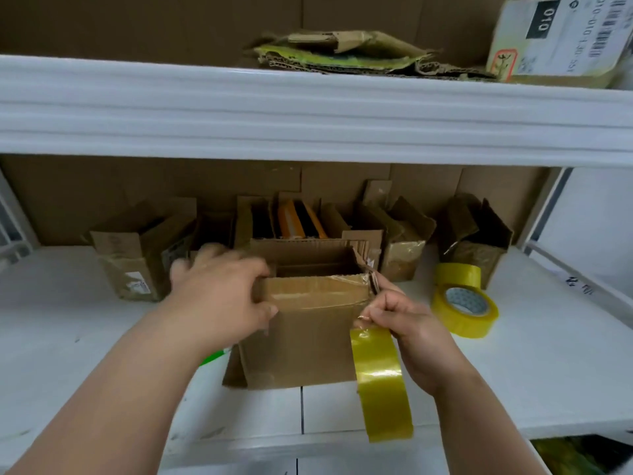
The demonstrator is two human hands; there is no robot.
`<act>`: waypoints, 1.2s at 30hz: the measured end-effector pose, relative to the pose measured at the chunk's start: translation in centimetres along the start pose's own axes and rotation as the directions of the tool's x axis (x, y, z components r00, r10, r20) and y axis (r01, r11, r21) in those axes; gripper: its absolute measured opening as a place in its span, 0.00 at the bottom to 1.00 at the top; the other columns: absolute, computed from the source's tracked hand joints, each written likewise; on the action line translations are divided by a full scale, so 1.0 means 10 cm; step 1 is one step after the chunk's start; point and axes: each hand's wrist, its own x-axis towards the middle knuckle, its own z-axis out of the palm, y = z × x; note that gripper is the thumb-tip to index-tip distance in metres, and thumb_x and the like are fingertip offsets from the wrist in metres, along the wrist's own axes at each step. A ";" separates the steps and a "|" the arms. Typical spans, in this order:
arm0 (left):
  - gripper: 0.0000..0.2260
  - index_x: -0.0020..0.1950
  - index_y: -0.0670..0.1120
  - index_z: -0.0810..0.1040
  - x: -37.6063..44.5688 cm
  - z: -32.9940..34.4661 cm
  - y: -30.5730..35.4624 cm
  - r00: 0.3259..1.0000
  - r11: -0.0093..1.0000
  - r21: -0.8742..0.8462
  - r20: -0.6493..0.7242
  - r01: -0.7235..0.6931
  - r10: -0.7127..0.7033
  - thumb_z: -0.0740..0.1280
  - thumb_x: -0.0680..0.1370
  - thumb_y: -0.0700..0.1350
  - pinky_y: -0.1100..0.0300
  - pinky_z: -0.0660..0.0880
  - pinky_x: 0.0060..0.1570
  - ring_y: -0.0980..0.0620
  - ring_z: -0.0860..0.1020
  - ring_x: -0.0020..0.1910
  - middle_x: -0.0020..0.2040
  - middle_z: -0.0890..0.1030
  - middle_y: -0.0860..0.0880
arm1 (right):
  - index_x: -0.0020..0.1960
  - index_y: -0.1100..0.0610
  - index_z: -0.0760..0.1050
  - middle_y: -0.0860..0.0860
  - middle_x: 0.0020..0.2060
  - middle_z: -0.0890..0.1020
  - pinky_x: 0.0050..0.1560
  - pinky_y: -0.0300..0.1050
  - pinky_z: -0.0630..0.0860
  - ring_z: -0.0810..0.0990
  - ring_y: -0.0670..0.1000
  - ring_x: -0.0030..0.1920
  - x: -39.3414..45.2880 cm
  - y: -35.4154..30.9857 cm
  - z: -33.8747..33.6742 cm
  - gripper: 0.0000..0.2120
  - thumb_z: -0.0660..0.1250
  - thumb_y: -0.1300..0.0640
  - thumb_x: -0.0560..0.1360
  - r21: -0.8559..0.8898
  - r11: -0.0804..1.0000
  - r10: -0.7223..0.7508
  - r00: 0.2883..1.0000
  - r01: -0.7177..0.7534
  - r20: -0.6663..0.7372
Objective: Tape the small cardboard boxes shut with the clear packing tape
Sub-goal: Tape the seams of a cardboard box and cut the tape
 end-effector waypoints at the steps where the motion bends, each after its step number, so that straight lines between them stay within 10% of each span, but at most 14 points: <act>1: 0.21 0.67 0.63 0.68 0.02 -0.02 0.14 0.998 0.999 0.019 -0.047 -0.039 0.039 0.65 0.76 0.62 0.45 0.62 0.67 0.49 0.63 0.71 0.67 0.71 0.58 | 0.34 0.59 0.79 0.50 0.73 0.71 0.62 0.46 0.73 0.73 0.31 0.63 0.00 0.01 0.01 0.05 0.69 0.58 0.65 0.004 1.000 -0.003 1.000 0.003 -0.007; 7: 0.22 0.73 0.64 0.65 0.19 0.19 0.76 0.969 0.953 -0.182 -0.092 -0.243 0.229 0.63 0.79 0.57 0.49 0.59 0.65 0.52 0.69 0.68 0.68 0.74 0.58 | 0.34 0.59 0.79 0.48 0.74 0.70 0.55 0.50 0.72 0.75 0.52 0.67 -0.05 0.11 -0.05 0.06 0.72 0.56 0.64 0.076 0.997 -0.018 1.000 0.019 -0.014; 12: 0.17 0.66 0.68 0.71 0.22 0.23 0.72 0.984 0.901 -0.415 0.063 -0.124 0.165 0.65 0.80 0.51 0.50 0.51 0.72 0.54 0.67 0.69 0.65 0.77 0.61 | 0.34 0.62 0.78 0.46 0.66 0.78 0.45 0.49 0.79 0.83 0.54 0.42 -0.05 0.13 -0.23 0.09 0.77 0.60 0.63 0.415 0.906 0.043 0.992 -0.088 0.117; 15: 0.16 0.56 0.69 0.75 0.20 0.19 0.79 0.982 0.904 -0.382 -0.084 -0.190 0.171 0.67 0.79 0.46 0.52 0.51 0.68 0.57 0.68 0.65 0.60 0.77 0.63 | 0.34 0.63 0.77 0.46 0.62 0.81 0.42 0.46 0.80 0.82 0.53 0.39 0.01 0.08 -0.31 0.15 0.81 0.59 0.57 0.387 0.914 0.056 0.982 -0.123 0.180; 23: 0.30 0.32 0.69 0.71 0.17 0.53 0.85 0.924 0.904 -0.379 -0.380 -0.200 0.044 0.68 0.71 0.31 0.61 0.51 0.54 0.59 0.72 0.54 0.43 0.73 0.64 | 0.30 0.54 0.79 0.44 0.72 0.70 0.67 0.55 0.71 0.70 0.53 0.72 0.23 0.08 -0.45 0.06 0.69 0.60 0.65 0.084 0.995 0.026 0.965 -0.049 0.261; 28: 0.22 0.61 0.63 0.77 0.22 0.52 0.77 0.875 0.854 -0.443 -0.483 -0.274 0.030 0.66 0.73 0.39 0.44 0.74 0.58 0.51 0.76 0.57 0.52 0.74 0.62 | 0.34 0.58 0.77 0.47 0.62 0.78 0.56 0.40 0.73 0.77 0.42 0.60 0.31 0.06 -0.45 0.04 0.66 0.58 0.66 -0.031 0.999 -0.027 0.949 0.039 0.313; 33: 0.38 0.78 0.62 0.56 0.31 0.21 0.57 0.953 0.955 -0.296 -0.294 -0.016 -0.075 0.69 0.71 0.52 0.43 0.57 0.74 0.48 0.57 0.76 0.77 0.60 0.56 | 0.32 0.53 0.79 0.50 0.62 0.77 0.58 0.39 0.68 0.71 0.37 0.64 0.42 0.11 -0.49 0.05 0.66 0.54 0.65 -0.183 0.983 0.042 0.955 0.013 0.294; 36: 0.41 0.79 0.64 0.45 0.47 0.14 0.41 0.990 0.971 -0.205 -0.043 0.124 -0.135 0.69 0.74 0.57 0.45 0.47 0.75 0.52 0.43 0.79 0.80 0.45 0.60 | 0.35 0.55 0.77 0.52 0.49 0.80 0.47 0.36 0.71 0.78 0.50 0.53 0.40 0.09 -0.48 0.05 0.66 0.54 0.67 -0.143 0.990 0.034 0.955 0.008 0.293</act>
